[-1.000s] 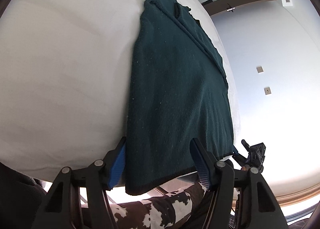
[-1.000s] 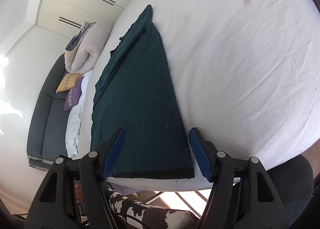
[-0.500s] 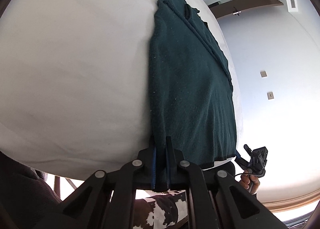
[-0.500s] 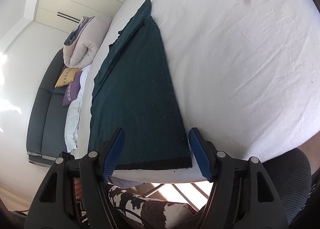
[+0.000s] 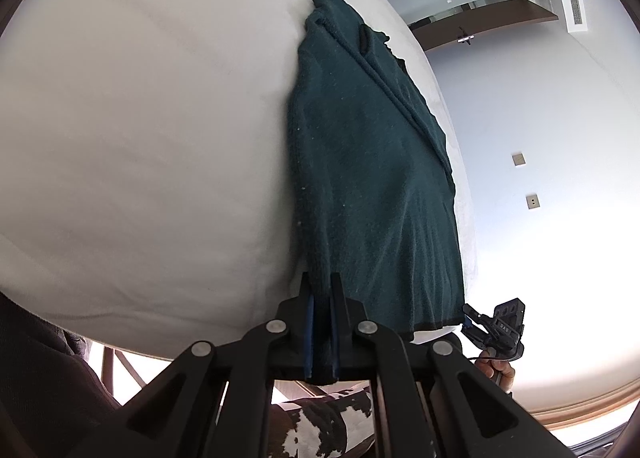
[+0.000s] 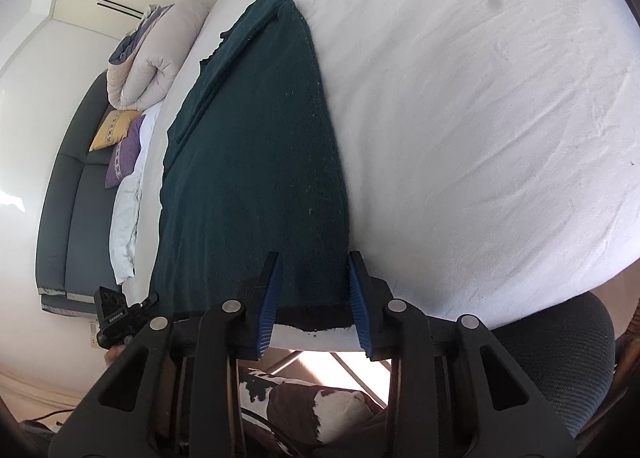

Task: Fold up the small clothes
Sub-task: 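Grasp the sweater hem with both grippers, then lift the hem with both grippers and fold it toward the collar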

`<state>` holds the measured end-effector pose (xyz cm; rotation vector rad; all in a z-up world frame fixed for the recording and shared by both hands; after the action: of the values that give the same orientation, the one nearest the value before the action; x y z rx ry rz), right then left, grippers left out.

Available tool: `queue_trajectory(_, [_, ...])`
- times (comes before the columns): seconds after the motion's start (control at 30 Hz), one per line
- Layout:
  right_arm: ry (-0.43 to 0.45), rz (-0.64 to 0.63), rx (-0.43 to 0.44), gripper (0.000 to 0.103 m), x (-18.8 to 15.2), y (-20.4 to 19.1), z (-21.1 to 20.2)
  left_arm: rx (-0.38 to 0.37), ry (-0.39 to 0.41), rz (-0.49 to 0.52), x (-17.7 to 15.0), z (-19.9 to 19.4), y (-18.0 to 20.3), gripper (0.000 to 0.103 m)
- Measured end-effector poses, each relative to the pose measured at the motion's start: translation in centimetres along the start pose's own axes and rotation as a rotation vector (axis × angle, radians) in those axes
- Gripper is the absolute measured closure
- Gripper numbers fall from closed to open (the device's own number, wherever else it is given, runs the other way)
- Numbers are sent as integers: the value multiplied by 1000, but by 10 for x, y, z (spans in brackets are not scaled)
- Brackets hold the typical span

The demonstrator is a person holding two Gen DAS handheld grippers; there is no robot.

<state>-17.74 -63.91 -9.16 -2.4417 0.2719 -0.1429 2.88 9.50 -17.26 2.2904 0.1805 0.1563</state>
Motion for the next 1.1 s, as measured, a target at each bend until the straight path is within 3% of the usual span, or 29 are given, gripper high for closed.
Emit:
queue_trajectory(0.2, [-9, 26, 32, 73, 0, 4, -1, -24, 13, -9, 0, -3, -2, 97])
queue_trajectory(0.27, [-11, 68, 77, 73, 0, 12, -2, -31, 14, -14, 0, -2, -2, 97])
queue_trajectory(0.4, [-22, 243, 270, 73, -3, 37, -4, -36, 13, -18, 0, -2, -3, 97])
queue_trajectory(0.63, [-32, 256, 374, 73, -2, 38, 3, -49, 7, -39, -3, 0, -9, 98])
queue_trajectory(0.73, [0, 229, 356, 73, 0, 35, 2, -49, 12, -33, -2, -2, -7, 98])
queue_trajectory(0.87, [35, 190, 299, 94, 1, 28, -2, -55, 14, -30, -2, -2, -6, 97])
queue_trajectory(1.1, [93, 81, 241, 96, 11, -4, -26, -167, 53, -9, 4, -20, 18, 98])
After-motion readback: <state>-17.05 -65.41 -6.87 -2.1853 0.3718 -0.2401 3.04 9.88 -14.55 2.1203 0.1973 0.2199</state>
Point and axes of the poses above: each gripper's, at about its wrist camera, not at the fingertips, and z roughly the way its jaws point, y to its right, x to its top, the point moved 7 cm from there along z, roughly the way its jaws point, and after that the axes turned 13 degrees about -y, right-handed, at the moved point
